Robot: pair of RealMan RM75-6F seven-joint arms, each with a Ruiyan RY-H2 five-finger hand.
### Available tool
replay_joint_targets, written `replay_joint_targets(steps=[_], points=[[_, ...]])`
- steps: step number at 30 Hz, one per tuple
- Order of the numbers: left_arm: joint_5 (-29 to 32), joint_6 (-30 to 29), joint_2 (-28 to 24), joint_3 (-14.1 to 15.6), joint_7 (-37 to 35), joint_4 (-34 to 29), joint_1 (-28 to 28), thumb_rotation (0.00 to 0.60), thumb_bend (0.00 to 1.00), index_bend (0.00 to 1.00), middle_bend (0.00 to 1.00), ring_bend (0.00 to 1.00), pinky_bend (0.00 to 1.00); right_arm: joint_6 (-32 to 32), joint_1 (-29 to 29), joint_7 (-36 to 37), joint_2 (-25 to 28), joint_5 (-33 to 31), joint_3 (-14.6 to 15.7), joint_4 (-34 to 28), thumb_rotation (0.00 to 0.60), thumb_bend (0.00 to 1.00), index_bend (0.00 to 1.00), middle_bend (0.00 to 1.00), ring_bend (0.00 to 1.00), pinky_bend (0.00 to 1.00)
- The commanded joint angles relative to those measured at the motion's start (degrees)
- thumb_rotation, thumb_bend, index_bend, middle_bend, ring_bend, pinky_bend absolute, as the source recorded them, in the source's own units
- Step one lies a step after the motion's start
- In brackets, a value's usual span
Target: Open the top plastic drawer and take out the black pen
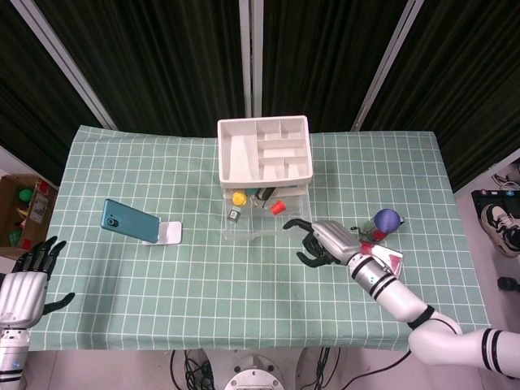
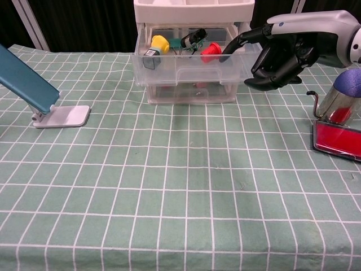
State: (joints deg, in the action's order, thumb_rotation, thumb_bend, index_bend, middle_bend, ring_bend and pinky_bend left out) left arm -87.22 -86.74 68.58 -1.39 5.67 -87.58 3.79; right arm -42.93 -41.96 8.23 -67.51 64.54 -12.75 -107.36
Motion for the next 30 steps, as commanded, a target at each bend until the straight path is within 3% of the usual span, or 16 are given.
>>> replay_joint_targets(steps=[1, 4, 8, 14, 17, 21, 25, 30], points=[[0.0, -0.2, 0.0, 0.1, 0.0, 0.0, -0.1, 0.6, 0.0, 0.12, 0.07, 0.09, 0.2, -1.4, 0.3, -2.3, 1.5, 1.8, 0.6, -0.9, 0.6, 0.28, 0.03, 0.83, 0.76, 0.84], [0.0, -0.6, -0.2, 0.1, -0.1, 0.0, -0.4, 0.6, 0.0, 0.12, 0.07, 0.09, 0.2, -2.1, 0.2, -5.5, 4.7, 2.8, 1.0, -3.5, 0.6, 0.19, 0.0, 0.83, 0.75, 0.84], [-0.1, -1.3, -0.4, 0.1, -0.3, -0.1, -0.9, 0.6, 0.0, 0.12, 0.07, 0.09, 0.2, -0.7, -1.1, -8.0, 11.0, 3.6, -0.1, -8.5, 0.6, 0.18, 0.0, 0.83, 0.76, 0.84], [-0.6, -2.7, -0.1, 0.4, -0.2, -0.4, -1.6, 0.6, 0.0, 0.12, 0.07, 0.09, 0.2, 2.3, -7.6, -14.1, 14.6, 1.0, -3.9, -9.1, 0.6, 0.18, 0.14, 0.87, 0.81, 0.86], [-0.6, -3.1, 0.0, 0.5, -0.1, -0.5, -2.0, 0.6, 0.0, 0.12, 0.07, 0.09, 0.2, 4.0, -12.4, -20.8, 13.0, -0.6, -4.0, -6.2, 0.6, 0.18, 0.25, 0.9, 0.85, 0.88], [-0.6, -3.4, 0.0, 0.5, 0.1, -0.7, -2.3, 0.6, 0.0, 0.12, 0.07, 0.09, 0.2, 3.8, -18.7, -34.2, 7.7, -3.0, -1.5, -0.5, 0.6, 0.18, 0.33, 0.91, 0.86, 0.9], [-0.4, -3.4, 0.0, 0.4, 0.0, -0.6, -2.4, 0.6, 0.0, 0.12, 0.07, 0.09, 0.2, 2.8, -23.4, -45.2, 2.0, -6.7, 1.7, 4.5, 0.6, 0.18, 0.34, 0.91, 0.87, 0.9], [0.1, -3.3, 0.2, 0.3, -0.5, -0.1, -2.6, 0.6, 0.0, 0.12, 0.07, 0.09, 0.2, 0.9, -26.8, -53.0, -3.3, -9.5, 4.5, 9.3, 0.6, 0.18, 0.34, 0.91, 0.88, 0.9]])
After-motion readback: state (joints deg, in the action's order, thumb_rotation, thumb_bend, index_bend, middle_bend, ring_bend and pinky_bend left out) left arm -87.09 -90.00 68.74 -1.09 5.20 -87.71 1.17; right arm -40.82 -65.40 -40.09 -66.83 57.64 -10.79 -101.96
